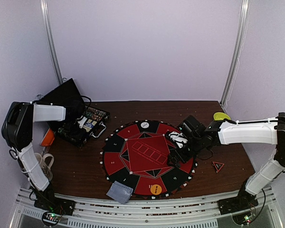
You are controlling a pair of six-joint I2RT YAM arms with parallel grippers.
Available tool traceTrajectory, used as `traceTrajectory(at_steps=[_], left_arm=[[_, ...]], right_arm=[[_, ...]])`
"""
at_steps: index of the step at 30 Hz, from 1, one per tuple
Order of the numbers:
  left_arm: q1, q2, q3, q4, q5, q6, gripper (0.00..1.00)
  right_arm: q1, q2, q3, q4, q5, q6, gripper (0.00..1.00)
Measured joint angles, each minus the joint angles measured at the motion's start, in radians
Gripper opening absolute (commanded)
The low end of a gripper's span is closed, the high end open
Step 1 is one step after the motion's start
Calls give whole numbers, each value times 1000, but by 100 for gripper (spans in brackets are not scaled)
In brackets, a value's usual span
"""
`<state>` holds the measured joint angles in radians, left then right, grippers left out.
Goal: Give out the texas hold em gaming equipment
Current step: Pick up the pile of poker chips from the chip case, then pass from the left arm to the right
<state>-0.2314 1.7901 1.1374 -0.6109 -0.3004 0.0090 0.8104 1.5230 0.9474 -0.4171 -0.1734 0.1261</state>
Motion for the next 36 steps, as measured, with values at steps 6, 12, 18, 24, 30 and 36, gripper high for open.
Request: traceTrajectory(at_steps=[6, 12, 18, 24, 30, 36], left_arm=[[8, 2, 9, 10, 30, 13, 0], [14, -8, 21, -19, 44, 3, 0], [14, -115, 50, -106, 64, -19, 0], [13, -296, 100, -133, 170, -75, 0], [-129, -348, 137, -89, 301, -190, 0], [-361, -230, 150, 128, 536, -383, 0]], right_arm=[[0, 0, 1, -3, 0, 0, 100], [-3, 0, 42, -26, 1, -3, 100], [-4, -18, 106, -45, 26, -27, 100], [-5, -67, 168, -60, 55, -55, 100], [-5, -79, 237, -68, 89, -97, 100], [-5, -64, 303, -18, 119, -179, 100]])
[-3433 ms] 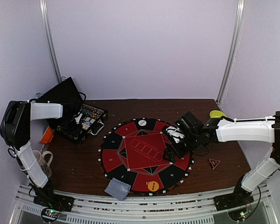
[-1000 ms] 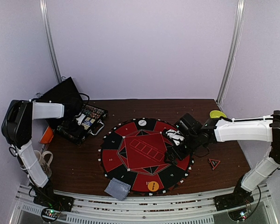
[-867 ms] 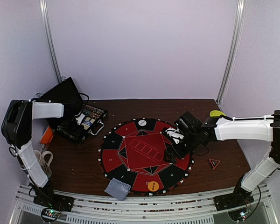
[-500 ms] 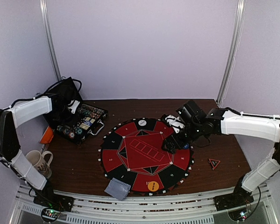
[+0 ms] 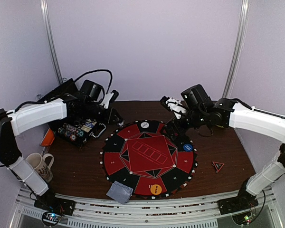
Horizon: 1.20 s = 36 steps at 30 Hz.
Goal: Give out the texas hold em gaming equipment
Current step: Pass from the left arm to the right
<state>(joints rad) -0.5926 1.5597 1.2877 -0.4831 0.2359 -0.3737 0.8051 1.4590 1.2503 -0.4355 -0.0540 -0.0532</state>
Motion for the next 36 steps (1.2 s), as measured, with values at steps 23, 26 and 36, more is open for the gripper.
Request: traceTrajectory(at_steps=[23, 26, 36], left_arm=[[-136, 571, 42, 496, 324, -382, 0], [-136, 575, 42, 513, 325, -387, 0], [-125, 579, 27, 544, 344, -407, 0]], right_arm=[[0, 383, -55, 240, -146, -310, 95], [0, 444, -30, 271, -155, -310, 94], [-24, 521, -9, 410, -181, -277, 80]])
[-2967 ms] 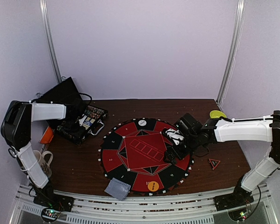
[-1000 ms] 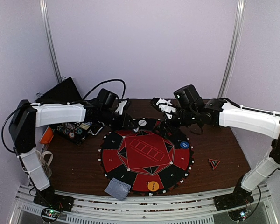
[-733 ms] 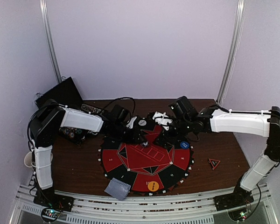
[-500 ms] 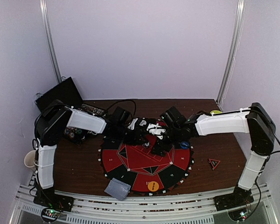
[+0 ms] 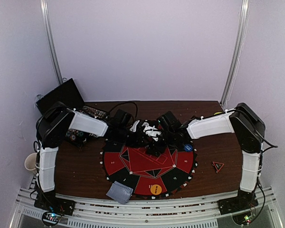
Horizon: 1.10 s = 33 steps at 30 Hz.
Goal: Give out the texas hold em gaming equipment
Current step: Pass from the left arm to the right
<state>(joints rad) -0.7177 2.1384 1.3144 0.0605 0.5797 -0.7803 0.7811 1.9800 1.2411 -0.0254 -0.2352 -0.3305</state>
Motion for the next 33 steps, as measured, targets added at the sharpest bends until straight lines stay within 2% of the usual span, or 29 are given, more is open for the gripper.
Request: traceTrajectory(at_steps=[4, 8, 10, 16, 25, 33], left_arm=[[3, 1, -4, 8, 5, -3, 0], [14, 5, -6, 18, 9, -4, 0], [18, 6, -8, 23, 11, -4, 0], [23, 7, -15, 38, 19, -4, 0], [30, 12, -16, 45, 31, -3, 0], [32, 13, -16, 45, 34, -3, 0]], right_arm=[[-14, 40, 29, 58, -24, 16, 68], [-13, 65, 43, 88, -44, 26, 63], [-13, 72, 46, 94, -51, 24, 63], [-14, 80, 48, 103, -56, 9, 73], [-16, 80, 48, 101, -57, -25, 80], [-37, 80, 26, 124, -93, -52, 73]])
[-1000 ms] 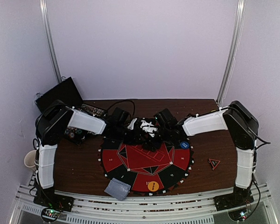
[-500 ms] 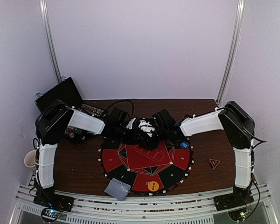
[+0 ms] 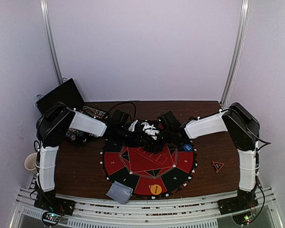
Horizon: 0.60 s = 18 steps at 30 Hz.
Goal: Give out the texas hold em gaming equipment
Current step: Pass from the left arm to the right
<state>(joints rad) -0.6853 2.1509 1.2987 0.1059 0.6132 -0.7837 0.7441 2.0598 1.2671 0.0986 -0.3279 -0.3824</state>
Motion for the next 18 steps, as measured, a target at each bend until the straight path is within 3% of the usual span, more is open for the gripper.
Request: traceTrajectory(at_steps=[10, 18], left_arm=[[5, 5, 0, 5, 13, 0, 0], [13, 14, 0, 23, 26, 0, 0]], right_arm=[[-5, 8, -2, 6, -8, -4, 67], [3, 19, -5, 23, -19, 0, 41]])
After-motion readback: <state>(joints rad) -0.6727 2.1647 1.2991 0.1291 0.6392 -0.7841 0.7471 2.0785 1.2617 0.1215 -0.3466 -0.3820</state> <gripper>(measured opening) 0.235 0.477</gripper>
